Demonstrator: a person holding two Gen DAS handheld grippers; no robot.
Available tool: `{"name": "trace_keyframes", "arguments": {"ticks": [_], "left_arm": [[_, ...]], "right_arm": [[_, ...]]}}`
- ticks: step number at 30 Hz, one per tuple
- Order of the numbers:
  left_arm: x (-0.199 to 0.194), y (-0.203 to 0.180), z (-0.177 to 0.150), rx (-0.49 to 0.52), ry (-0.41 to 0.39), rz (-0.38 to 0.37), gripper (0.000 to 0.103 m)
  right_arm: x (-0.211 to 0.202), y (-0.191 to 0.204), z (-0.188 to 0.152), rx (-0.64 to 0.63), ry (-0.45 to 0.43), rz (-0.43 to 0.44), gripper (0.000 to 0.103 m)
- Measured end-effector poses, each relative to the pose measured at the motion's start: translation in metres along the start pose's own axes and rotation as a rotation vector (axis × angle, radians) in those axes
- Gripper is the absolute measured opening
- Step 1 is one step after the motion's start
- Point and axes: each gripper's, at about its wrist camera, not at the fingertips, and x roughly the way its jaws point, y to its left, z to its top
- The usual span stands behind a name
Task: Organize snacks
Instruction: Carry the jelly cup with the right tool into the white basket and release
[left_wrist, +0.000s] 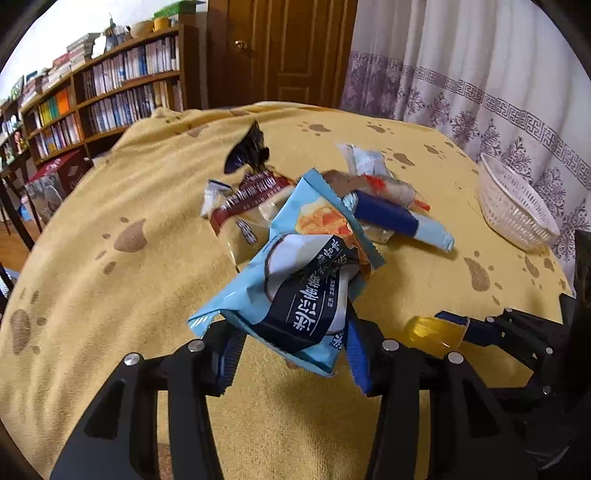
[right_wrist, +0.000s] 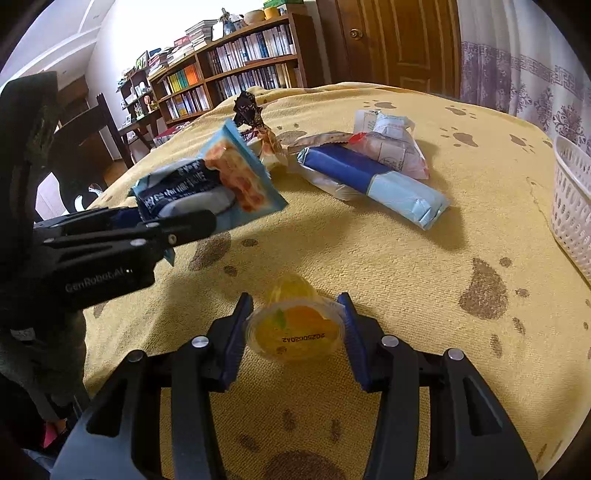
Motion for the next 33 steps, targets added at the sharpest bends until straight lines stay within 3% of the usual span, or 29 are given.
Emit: {"name": "trace_keyframes", "arguments": {"ticks": [13, 33], "left_arm": [[-0.015, -0.004, 0.006, 0.008, -0.054, 0.076, 0.049], [-0.019, -0.007, 0.004, -0.006, -0.061, 0.057, 0.049]], "right_arm": [[-0.012, 0.001, 0.000, 0.015, -0.024, -0.001, 0.049], [-0.048, -0.030, 0.014, 0.106, -0.109, -0.058, 0.048]]}}
